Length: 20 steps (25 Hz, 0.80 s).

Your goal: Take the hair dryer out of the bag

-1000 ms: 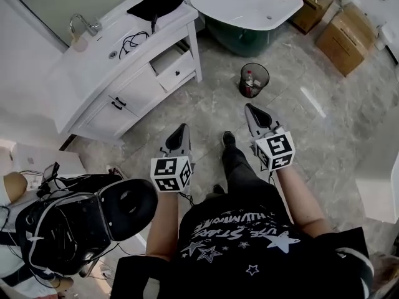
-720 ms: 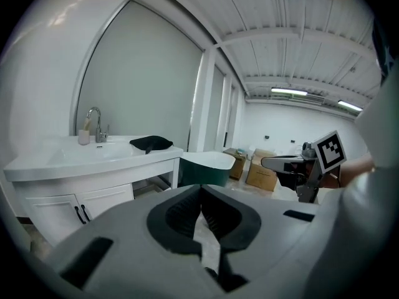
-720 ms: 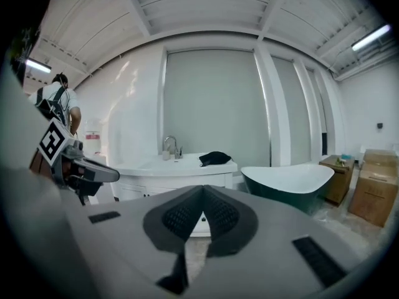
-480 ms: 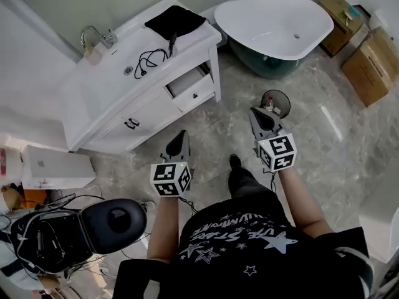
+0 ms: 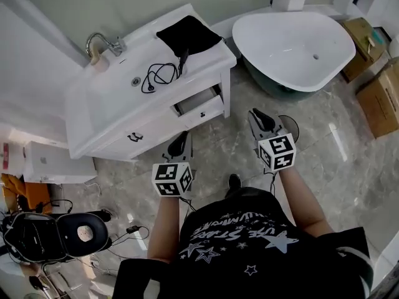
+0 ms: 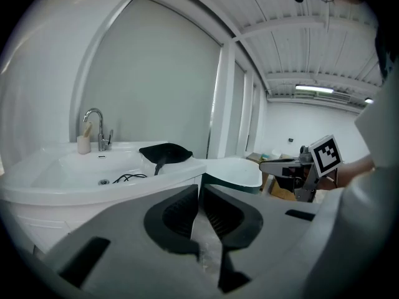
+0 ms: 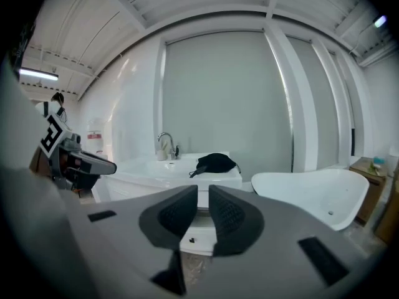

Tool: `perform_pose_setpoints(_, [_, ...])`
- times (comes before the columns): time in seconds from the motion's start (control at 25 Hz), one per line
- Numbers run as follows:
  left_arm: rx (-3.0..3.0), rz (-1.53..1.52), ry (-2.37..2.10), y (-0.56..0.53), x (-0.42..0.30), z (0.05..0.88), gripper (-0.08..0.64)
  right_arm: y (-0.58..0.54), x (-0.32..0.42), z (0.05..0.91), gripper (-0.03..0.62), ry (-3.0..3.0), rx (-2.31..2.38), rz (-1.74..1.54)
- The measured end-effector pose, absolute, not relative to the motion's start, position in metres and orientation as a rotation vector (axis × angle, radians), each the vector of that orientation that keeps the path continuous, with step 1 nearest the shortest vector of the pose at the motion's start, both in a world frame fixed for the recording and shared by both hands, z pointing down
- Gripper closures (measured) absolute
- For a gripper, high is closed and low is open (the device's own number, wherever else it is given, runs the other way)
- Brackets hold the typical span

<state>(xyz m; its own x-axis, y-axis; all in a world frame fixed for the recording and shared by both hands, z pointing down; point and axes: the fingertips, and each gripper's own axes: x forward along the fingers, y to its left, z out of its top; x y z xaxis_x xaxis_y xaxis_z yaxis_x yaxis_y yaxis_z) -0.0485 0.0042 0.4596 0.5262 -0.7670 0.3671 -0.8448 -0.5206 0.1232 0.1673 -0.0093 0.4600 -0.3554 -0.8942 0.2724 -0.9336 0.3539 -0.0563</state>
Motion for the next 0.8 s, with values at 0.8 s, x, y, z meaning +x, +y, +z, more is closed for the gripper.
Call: perform_pose_setpoints(0.8, [2.462,0.383,-1.285,-0.082,-0.015,0.467,0.262,-0.099,0.184,0.477,0.407,-2.440,1.530,0.312])
